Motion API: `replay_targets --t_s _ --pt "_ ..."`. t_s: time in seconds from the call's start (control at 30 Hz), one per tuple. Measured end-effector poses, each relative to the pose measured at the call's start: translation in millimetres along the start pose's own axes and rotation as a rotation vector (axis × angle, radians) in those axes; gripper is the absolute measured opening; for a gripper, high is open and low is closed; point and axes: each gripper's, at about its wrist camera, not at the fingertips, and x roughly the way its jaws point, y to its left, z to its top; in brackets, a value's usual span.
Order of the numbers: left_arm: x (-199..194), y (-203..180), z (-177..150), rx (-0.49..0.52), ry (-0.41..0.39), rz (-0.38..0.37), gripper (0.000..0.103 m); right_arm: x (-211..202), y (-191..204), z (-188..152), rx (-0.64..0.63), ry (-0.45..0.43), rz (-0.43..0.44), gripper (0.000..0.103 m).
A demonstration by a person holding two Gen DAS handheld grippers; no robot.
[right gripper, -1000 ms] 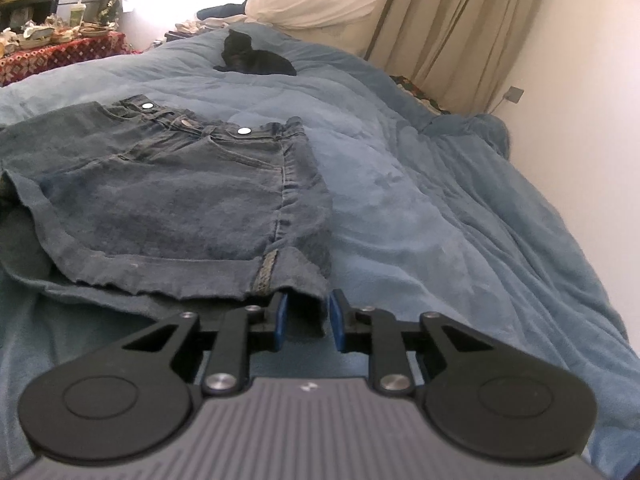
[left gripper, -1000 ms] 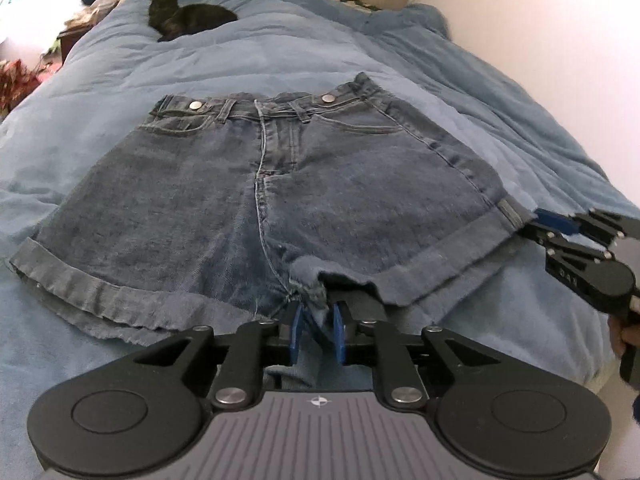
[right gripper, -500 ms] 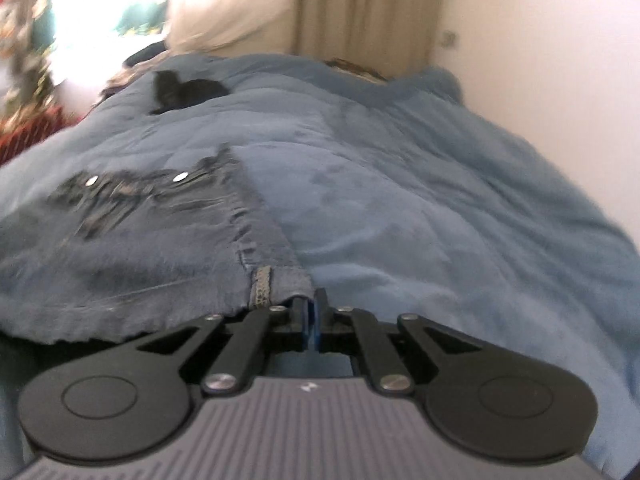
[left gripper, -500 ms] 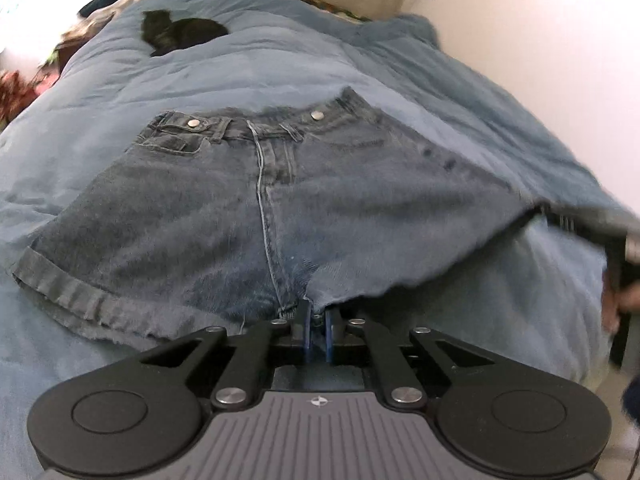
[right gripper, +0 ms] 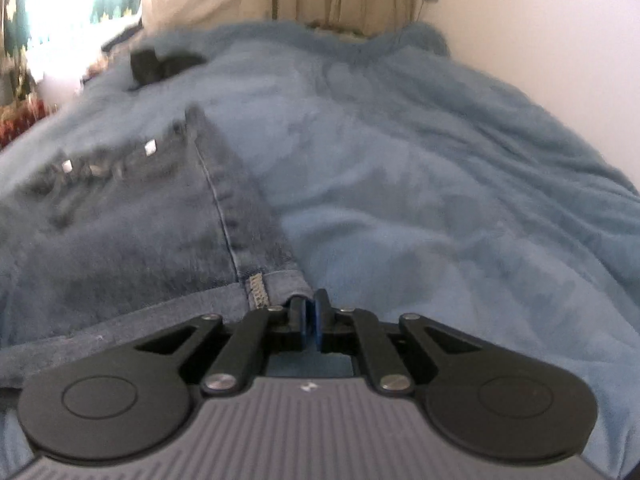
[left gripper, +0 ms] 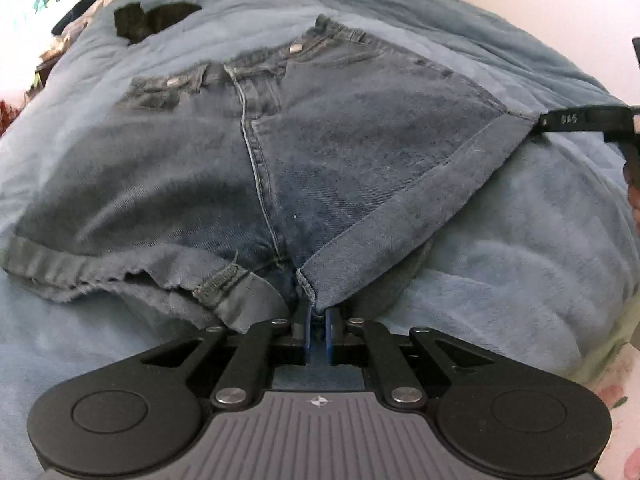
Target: Fold clothes
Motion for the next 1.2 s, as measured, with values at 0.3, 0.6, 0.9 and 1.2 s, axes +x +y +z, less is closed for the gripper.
replay_targets --t_s 0.3,0.6,0.9,1.2 --pt "-15 3 -9 0.042 -0.003 -0.023 0.006 -33 -6 -9 0.018 -0.006 0.002 0.009" --pt "-57 45 -29 -0.020 -0.050 -0.004 0.007 -101 51 -27 -0.003 -0.075 0.106 0.011" --pt "-74 160 -34 -0.114 -0.087 0.161 0.008 -121 193 -49 -0.100 -0.083 0.325 0.025" --pt "-65 240 -22 -0.149 -0.065 0.164 0.014 -84 281 -71 -0.198 0.022 0.326 0.025"
